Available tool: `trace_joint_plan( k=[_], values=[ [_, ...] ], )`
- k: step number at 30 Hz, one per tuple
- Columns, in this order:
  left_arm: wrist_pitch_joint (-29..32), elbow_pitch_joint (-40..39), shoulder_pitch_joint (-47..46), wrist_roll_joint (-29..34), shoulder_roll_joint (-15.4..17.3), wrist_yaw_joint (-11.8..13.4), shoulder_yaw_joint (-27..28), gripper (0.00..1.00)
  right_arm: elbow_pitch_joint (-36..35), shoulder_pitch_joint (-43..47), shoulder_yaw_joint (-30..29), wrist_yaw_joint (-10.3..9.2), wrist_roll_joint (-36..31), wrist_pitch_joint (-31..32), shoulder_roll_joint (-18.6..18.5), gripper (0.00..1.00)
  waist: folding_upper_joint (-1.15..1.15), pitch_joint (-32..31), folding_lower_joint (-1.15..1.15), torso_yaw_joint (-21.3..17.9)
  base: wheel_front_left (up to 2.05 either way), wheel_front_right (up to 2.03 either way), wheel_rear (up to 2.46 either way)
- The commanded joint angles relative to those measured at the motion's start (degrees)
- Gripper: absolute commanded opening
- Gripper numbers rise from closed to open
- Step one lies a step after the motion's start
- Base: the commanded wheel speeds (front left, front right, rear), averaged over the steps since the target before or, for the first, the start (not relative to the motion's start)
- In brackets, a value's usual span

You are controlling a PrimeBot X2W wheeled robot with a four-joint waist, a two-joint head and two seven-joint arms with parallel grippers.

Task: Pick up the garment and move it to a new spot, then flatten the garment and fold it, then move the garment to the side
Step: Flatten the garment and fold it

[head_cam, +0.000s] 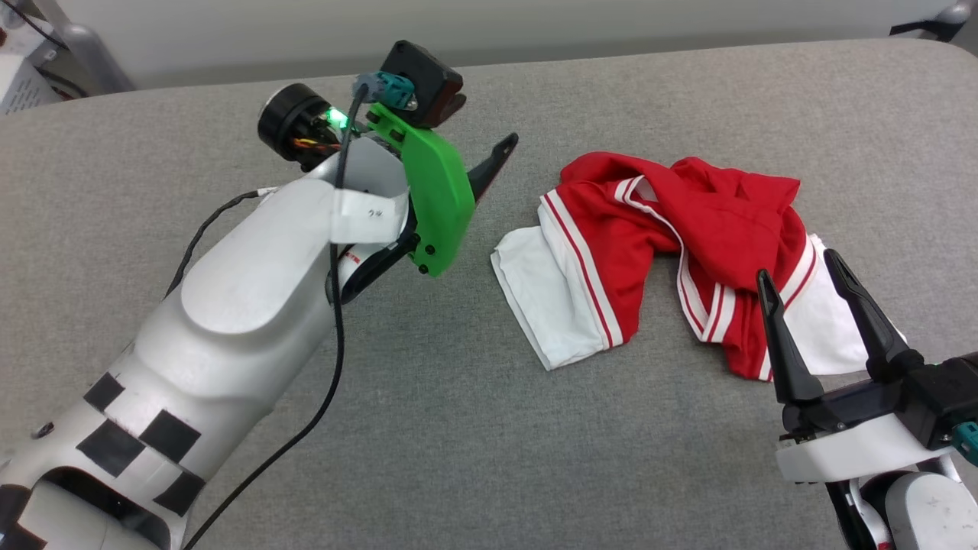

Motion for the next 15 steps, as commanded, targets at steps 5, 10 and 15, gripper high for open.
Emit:
trace_joint_plan(
  k=[5,10,15],
  values=[
    [13.08,3.78,-6.25,-11.19,0.5,-0.15,-9.11,1.0,-0.07,-0.65,0.48,-0.04,-1.0,-0.27,0.71,1.0,0.0,3.68,0.0,-2.66,0.0,0.0,0.0],
    [19.54,8.39,-10.26,-15.68,-0.31,-0.15,-15.15,1.0,0.35,-2.73,2.08,-0.04,-2.49,-0.27,0.81,1.0,0.0,6.33,0.0,-4.38,0.0,0.0,0.0],
    [22.41,14.23,-13.57,-17.77,-2.57,-0.15,-22.05,1.0,1.14,-5.81,3.62,-0.04,-3.0,-0.27,1.95,1.0,0.0,10.21,0.0,-6.7,0.0,0.0,0.0]
  ],
)
